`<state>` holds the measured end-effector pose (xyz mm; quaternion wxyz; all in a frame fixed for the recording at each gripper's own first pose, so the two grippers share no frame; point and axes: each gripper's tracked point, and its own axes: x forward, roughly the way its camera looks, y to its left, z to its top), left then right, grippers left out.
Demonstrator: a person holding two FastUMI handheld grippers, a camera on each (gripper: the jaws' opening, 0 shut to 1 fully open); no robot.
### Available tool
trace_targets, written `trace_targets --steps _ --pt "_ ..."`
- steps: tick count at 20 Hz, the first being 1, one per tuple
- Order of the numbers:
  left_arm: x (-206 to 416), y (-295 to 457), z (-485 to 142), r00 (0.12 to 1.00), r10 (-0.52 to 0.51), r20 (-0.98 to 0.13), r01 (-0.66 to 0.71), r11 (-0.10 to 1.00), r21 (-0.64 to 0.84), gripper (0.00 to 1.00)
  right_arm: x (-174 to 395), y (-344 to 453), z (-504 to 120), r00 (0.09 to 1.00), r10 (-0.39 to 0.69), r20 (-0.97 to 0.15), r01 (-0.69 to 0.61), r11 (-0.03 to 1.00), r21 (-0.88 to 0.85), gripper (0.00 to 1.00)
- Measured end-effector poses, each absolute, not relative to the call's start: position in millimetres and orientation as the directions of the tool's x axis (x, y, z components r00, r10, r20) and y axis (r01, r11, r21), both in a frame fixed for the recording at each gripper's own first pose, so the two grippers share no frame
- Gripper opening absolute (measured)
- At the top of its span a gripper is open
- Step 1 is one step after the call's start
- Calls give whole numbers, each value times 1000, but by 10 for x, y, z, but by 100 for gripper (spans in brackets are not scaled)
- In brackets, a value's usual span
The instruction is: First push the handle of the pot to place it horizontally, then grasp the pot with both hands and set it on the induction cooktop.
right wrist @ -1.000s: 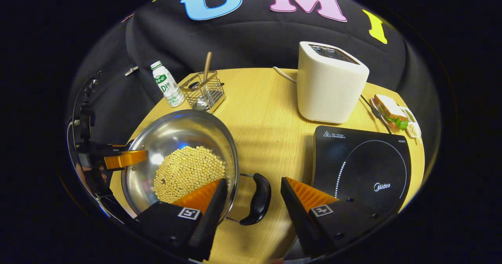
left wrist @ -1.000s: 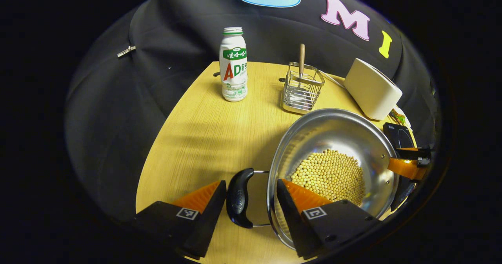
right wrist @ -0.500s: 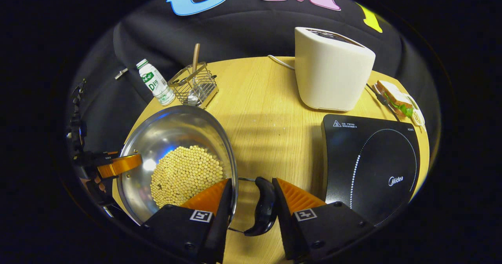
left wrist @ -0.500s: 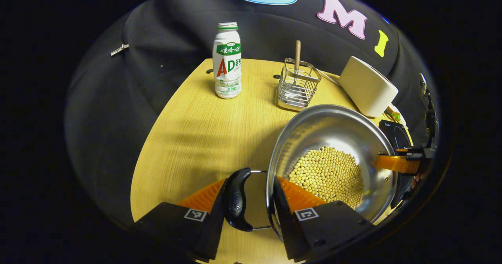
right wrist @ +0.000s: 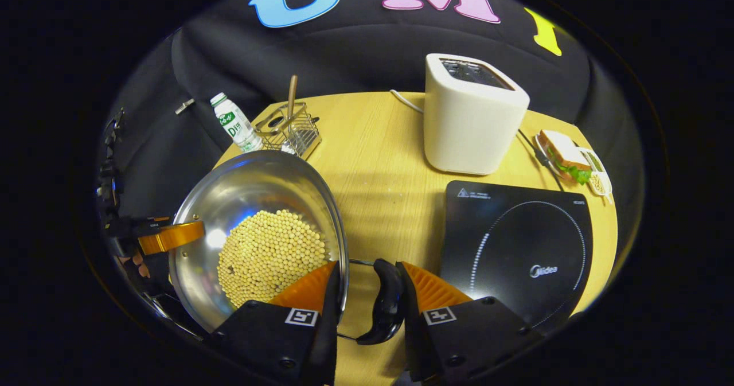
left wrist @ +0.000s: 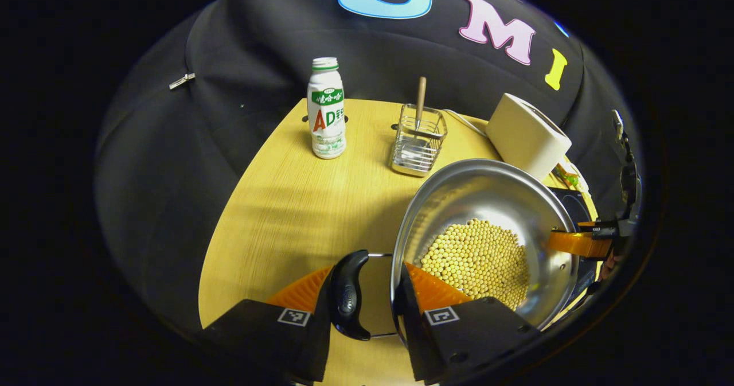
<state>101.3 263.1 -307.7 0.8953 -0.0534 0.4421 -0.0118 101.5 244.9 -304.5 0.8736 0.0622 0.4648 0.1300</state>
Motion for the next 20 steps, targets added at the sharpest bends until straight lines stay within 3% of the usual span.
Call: trace_targets --steps 7,14,15,20 --pt "954 1795 -2693 592 -105 -799 6 992 -125 57 883 1554 -2661 556 256 -791 -143 967 212 51" --pt "1054 900 -2550 585 -139 -799 67 990 -123 58 839 641 -2613 550 224 -804 -88 974 211 51" --pt "1074 776 -2540 585 -145 -798 72 989 -127 57 838 520 -2599 554 216 -804 -83 975 205 47" --pt "1173 260 -2523 584 -167 -794 101 986 -133 57 848 3 -2598 566 191 -802 -51 979 197 51"
